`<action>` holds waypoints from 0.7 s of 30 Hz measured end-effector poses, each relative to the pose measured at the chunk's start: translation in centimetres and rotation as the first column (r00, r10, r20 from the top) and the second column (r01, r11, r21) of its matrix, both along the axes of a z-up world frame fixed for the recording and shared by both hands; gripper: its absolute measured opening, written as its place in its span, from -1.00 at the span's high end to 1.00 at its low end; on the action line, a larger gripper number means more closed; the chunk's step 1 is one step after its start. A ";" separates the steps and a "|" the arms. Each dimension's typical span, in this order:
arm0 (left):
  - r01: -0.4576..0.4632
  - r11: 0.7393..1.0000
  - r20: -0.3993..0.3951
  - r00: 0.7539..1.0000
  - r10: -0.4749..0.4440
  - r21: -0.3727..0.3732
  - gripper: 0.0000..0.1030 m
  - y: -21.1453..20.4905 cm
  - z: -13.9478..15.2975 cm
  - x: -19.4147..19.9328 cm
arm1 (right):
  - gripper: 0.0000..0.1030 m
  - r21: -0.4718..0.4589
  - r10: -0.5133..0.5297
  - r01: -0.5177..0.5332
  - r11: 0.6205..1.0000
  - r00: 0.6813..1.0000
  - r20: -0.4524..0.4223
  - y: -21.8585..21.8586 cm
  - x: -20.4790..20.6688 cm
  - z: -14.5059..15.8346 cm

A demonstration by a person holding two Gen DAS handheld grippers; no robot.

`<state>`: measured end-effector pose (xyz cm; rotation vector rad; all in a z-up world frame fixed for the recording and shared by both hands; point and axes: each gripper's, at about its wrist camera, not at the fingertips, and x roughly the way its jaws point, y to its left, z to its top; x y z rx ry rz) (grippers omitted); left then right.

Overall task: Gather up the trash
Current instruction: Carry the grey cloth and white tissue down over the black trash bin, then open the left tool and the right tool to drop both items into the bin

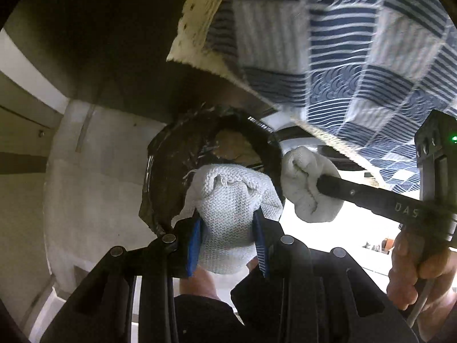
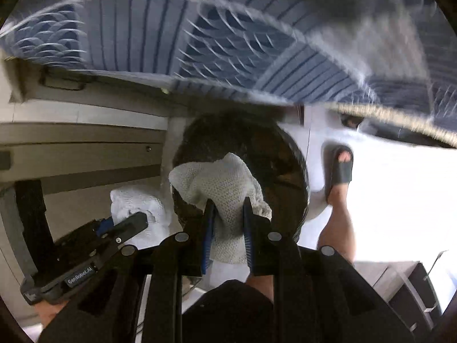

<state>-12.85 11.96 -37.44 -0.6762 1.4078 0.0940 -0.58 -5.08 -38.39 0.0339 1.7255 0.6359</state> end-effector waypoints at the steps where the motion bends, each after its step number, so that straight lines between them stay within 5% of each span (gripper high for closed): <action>1: -0.003 1.000 -0.006 1.000 0.003 -0.005 0.41 0.1 -0.5 0.1 | 0.59 -0.012 -0.017 0.017 1.000 1.000 -0.019 -0.1 0.0 -1.0; 12: -0.003 1.000 -0.059 0.998 0.001 -0.028 0.36 -0.8 -4.2 0.6 | 0.50 -0.055 -0.110 0.105 0.993 0.989 -0.099 -1.0 0.7 -6.1; 15: -0.013 0.999 -0.072 0.997 0.011 -0.036 0.19 -0.9 -4.6 0.8 | 0.09 -0.040 -0.137 0.133 0.990 0.981 -0.134 -1.6 0.6 -6.0; 17: -0.029 1.000 -0.096 0.995 0.027 -0.012 -0.27 -0.8 -4.7 0.7 | -0.01 -0.048 -0.155 0.150 0.988 0.980 -0.125 -2.1 0.8 -5.2; 21: -0.040 0.999 -0.098 0.994 0.039 -0.009 -0.27 -0.2 -4.6 0.5 | -0.01 -0.039 -0.169 0.166 0.985 0.978 -0.124 -2.7 1.0 -4.5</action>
